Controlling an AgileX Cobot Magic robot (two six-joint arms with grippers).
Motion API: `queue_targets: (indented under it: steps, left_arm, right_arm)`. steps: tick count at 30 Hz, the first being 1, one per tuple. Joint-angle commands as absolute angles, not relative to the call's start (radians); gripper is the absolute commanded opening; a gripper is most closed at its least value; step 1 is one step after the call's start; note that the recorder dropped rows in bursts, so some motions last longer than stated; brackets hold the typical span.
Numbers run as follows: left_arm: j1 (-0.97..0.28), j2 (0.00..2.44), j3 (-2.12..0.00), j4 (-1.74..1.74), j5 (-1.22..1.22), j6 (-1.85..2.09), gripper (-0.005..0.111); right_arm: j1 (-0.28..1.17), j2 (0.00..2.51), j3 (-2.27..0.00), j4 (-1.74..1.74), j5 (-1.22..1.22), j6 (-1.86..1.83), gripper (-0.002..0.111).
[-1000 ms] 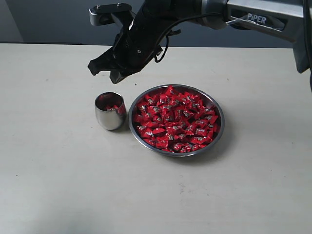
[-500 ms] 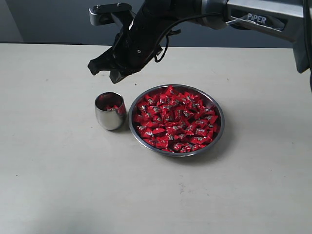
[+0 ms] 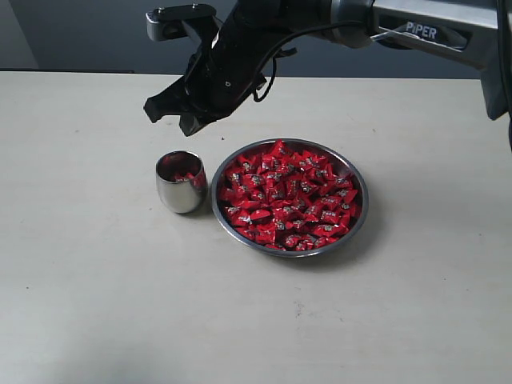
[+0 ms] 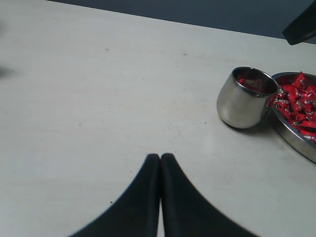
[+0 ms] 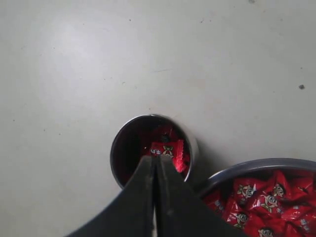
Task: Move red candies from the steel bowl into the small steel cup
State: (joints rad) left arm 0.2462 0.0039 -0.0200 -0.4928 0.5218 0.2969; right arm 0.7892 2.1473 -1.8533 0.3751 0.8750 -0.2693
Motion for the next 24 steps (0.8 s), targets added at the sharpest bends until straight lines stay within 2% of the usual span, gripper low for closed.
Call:
queue_targets:
  steps: [1,24]
  left_arm:
    - [0.248,0.000,-0.018,-0.493,0.514,0.295,0.000]
    - [0.248,0.000,-0.018,-0.493,0.520,0.295,0.000]
  right_arm:
    - [0.788,2.139,-1.858,0.364,0.865,-0.273,-0.001]
    - [0.788,2.139,-1.858,0.352,0.861,-0.273,-0.001]
